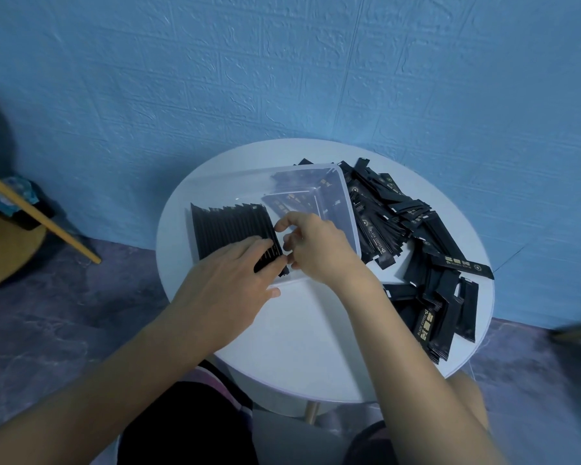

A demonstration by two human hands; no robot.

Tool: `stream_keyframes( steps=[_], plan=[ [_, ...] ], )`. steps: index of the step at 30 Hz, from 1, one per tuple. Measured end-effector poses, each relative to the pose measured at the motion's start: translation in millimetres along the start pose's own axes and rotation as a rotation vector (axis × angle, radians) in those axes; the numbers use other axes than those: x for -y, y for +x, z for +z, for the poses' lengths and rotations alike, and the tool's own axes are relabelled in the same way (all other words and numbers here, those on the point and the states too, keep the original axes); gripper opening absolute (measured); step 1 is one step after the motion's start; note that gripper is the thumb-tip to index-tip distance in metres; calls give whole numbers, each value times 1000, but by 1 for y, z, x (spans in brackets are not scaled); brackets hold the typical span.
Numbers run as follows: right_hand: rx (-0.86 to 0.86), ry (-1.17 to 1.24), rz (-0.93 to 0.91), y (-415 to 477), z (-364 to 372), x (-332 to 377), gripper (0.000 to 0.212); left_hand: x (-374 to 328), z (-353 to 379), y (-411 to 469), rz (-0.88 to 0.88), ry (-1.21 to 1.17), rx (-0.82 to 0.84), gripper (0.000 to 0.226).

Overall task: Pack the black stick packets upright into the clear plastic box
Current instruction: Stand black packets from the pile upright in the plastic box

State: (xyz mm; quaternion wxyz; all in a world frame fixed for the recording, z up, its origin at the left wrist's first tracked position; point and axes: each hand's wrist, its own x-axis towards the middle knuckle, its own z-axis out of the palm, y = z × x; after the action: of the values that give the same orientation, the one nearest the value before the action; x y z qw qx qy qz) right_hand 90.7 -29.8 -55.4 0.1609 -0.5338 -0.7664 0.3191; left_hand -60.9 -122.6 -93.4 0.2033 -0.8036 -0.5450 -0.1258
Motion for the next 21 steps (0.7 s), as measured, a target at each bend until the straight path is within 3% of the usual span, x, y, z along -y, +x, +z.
stream_keyframes(
  steps=[14, 21],
  plan=[
    [51, -62, -24, -8, -9, 5, 41, 1, 6, 1, -9, -35, 12, 40],
    [-72, 41, -99, -17, -27, -10, 28, 5, 5, 3, -44, -50, 27, 37]
  ],
)
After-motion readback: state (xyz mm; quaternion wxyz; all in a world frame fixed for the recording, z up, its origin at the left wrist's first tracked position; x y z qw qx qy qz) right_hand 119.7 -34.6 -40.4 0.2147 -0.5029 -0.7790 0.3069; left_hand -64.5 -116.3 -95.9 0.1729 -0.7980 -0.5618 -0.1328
